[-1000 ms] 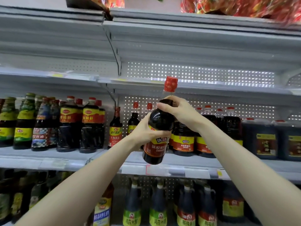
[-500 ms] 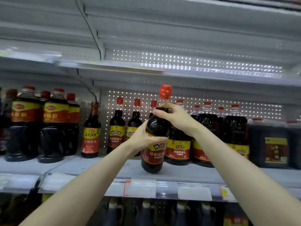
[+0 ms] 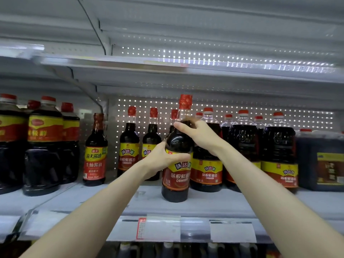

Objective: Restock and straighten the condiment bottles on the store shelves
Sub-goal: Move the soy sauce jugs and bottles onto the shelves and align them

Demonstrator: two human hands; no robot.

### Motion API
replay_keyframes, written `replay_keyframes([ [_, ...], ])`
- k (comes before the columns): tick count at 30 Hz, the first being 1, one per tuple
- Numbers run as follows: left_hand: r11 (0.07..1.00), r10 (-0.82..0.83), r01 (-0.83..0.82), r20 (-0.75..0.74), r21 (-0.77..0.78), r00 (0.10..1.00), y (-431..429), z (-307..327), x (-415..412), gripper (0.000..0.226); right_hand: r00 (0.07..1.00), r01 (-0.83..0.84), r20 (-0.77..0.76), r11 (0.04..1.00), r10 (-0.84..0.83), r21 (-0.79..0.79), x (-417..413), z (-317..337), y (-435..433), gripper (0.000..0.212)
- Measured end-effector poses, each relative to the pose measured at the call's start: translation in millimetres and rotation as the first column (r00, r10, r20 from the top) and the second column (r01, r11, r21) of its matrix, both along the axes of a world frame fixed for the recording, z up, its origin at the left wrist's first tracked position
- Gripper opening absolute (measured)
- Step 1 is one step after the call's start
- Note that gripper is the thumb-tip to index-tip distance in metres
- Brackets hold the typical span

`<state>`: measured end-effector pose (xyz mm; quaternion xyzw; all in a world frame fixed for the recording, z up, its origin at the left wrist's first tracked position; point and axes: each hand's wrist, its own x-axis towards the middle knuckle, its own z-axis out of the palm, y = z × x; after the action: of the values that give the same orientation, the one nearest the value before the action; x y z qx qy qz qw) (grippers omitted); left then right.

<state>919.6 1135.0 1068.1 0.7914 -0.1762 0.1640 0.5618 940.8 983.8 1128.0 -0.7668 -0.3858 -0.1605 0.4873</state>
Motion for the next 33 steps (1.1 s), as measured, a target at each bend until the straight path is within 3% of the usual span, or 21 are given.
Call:
replay_keyframes([
  [5,0.998,0.004,-0.008,-0.055,-0.063,0.998,6,-4,13,0.059,0.998,-0.002,-0.065,1.0,0.004,0.028,14,-7,8,0.025],
  [15,0.994,0.058,-0.069,-0.139,-0.08,0.989,11,-7,26,0.063,0.979,0.006,-0.205,0.993,0.018,0.117,24,-17,17,0.018],
  [20,0.99,0.086,-0.096,-0.1,-0.106,0.991,9,-14,25,0.056,0.958,0.065,-0.283,0.993,-0.035,0.095,23,-29,16,0.057],
  [30,0.984,0.12,-0.126,-0.054,-0.125,0.991,11,-29,-7,0.048,0.891,0.006,-0.451,0.993,0.047,0.115,1,-71,-2,0.054],
  [33,0.981,0.104,-0.113,-0.069,-0.159,0.992,13,-32,-18,0.061,0.871,-0.015,-0.486,0.994,0.068,0.113,-5,-84,-6,0.054],
])
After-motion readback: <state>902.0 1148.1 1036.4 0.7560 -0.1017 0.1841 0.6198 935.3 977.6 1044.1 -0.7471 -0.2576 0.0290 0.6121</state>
